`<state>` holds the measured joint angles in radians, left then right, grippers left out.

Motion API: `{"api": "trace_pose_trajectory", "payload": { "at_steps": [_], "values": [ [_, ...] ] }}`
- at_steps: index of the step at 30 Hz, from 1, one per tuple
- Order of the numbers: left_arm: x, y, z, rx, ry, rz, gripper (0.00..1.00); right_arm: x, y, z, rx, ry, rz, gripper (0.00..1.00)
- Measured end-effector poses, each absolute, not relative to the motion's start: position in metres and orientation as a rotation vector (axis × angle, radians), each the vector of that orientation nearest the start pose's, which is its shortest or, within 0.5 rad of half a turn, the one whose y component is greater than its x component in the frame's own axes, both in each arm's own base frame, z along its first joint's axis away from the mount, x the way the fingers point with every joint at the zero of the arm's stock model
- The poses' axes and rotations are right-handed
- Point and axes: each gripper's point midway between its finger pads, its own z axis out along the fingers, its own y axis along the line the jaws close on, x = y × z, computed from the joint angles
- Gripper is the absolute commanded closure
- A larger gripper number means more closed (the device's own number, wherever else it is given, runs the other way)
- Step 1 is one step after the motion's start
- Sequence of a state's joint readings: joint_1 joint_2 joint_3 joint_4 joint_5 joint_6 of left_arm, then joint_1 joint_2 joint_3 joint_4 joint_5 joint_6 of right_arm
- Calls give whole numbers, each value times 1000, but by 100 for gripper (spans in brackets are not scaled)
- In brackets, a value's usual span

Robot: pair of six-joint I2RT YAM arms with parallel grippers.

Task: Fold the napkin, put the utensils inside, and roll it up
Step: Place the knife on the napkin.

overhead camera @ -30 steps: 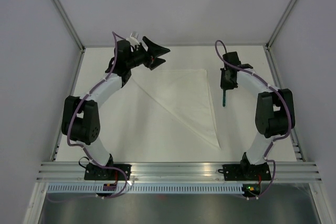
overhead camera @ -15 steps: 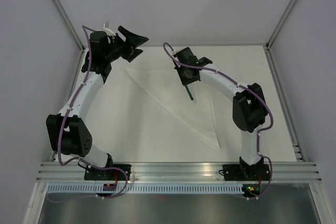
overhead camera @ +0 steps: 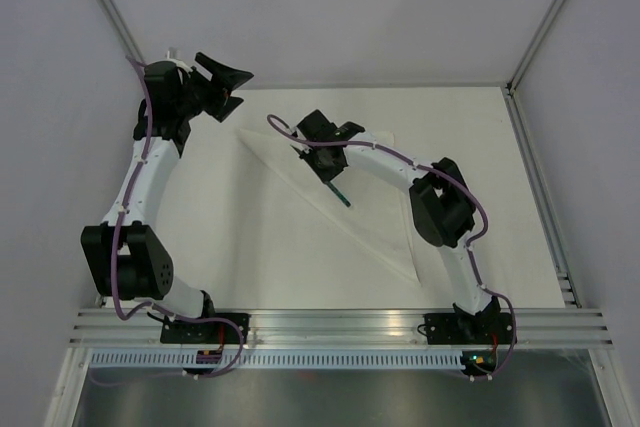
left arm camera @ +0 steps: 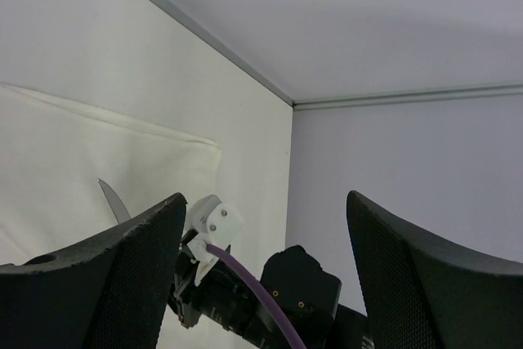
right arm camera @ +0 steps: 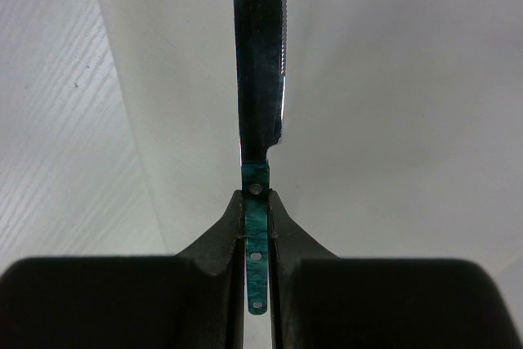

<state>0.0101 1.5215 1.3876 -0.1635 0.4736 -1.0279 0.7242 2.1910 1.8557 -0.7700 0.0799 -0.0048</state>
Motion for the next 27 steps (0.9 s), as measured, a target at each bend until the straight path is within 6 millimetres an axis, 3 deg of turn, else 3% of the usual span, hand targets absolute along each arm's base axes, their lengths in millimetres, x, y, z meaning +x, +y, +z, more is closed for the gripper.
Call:
{"api": "trace_pose_trajectory", "payload": {
  "at_steps": [8, 13, 27],
  "values": [
    [459, -95, 318, -695, 1876, -1100, 16, 356, 346, 59, -1029, 2493, 167, 100],
    [459, -94, 317, -696, 1880, -1097, 16, 341, 354, 45, -1085, 2505, 168, 99],
    [458, -92, 309, -708, 1893, -1090, 16, 331, 340, 17, -1110, 2569, 121, 100]
  ]
}}
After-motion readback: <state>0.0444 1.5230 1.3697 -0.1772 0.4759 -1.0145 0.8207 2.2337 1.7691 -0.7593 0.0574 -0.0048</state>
